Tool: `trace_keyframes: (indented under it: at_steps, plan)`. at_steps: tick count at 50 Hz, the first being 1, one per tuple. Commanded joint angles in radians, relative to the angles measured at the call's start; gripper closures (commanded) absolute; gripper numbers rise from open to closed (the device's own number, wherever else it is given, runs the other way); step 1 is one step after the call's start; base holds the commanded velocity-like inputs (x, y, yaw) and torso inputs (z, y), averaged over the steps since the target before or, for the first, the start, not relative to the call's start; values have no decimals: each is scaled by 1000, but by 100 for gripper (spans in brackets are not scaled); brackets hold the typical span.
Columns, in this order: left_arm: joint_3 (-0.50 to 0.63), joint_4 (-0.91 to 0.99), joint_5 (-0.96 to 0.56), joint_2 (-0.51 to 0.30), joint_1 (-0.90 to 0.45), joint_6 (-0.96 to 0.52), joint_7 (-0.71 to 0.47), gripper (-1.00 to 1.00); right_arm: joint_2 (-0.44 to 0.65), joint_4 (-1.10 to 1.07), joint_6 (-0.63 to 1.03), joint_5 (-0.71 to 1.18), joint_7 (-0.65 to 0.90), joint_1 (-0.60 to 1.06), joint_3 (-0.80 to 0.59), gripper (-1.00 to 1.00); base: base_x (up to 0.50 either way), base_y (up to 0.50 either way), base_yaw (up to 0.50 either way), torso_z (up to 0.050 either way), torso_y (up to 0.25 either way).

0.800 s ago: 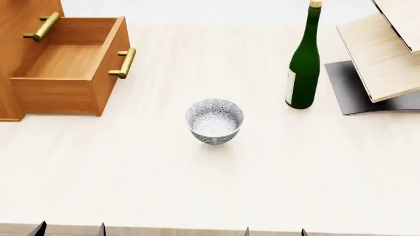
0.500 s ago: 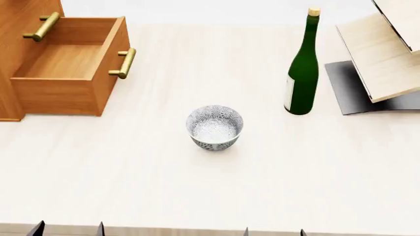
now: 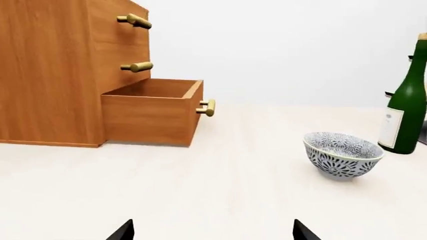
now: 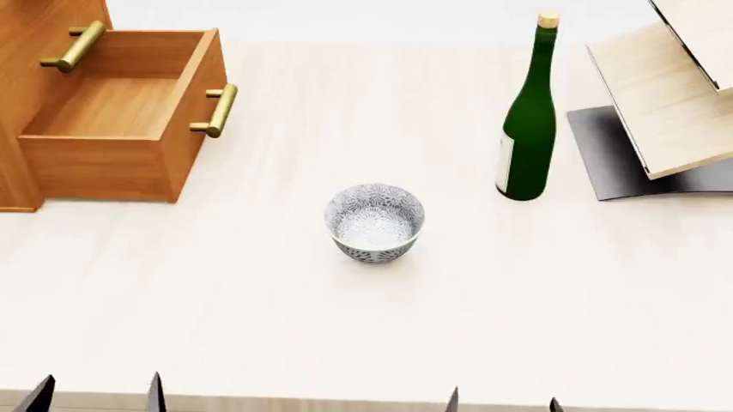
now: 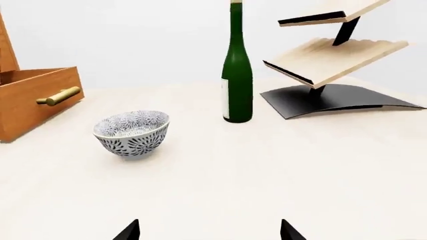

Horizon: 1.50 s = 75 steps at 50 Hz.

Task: Put the bowl on top of the cabinet.

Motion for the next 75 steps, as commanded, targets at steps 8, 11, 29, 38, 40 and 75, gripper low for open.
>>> trace_keyframes:
  at_steps: [8, 11, 29, 38, 40, 75]
  plan:
    - [-133, 515, -112, -115, 23, -145, -83, -100, 141, -464, 271, 184, 114, 114, 235, -100, 0, 0, 0, 0, 0]
    - [-180, 608, -83, -171, -16, -180, -101, -100, 210, -545, 328, 208, 121, 162, 294, -100, 0, 0, 0, 0, 0]
    - [-848, 629, -666, -249, 44, -147, -58, -100, 387, -613, 395, 669, -50, 22, 950, -100, 0, 0, 0, 0, 0]
    - [-982, 580, -768, -212, 97, -104, -53, -100, 349, -568, 343, 807, -134, -31, 1145, -100, 0, 0, 0, 0, 0]
    - [-995, 574, -770, -206, 102, -97, -53, -100, 341, -559, 337, 828, -139, -34, 1168, -100, 0, 0, 0, 0, 0]
    - [-1002, 575, -747, -194, 104, -70, -54, -100, 293, -584, 287, 742, -204, -52, 1076, -100, 0, 257, 0, 0, 0]
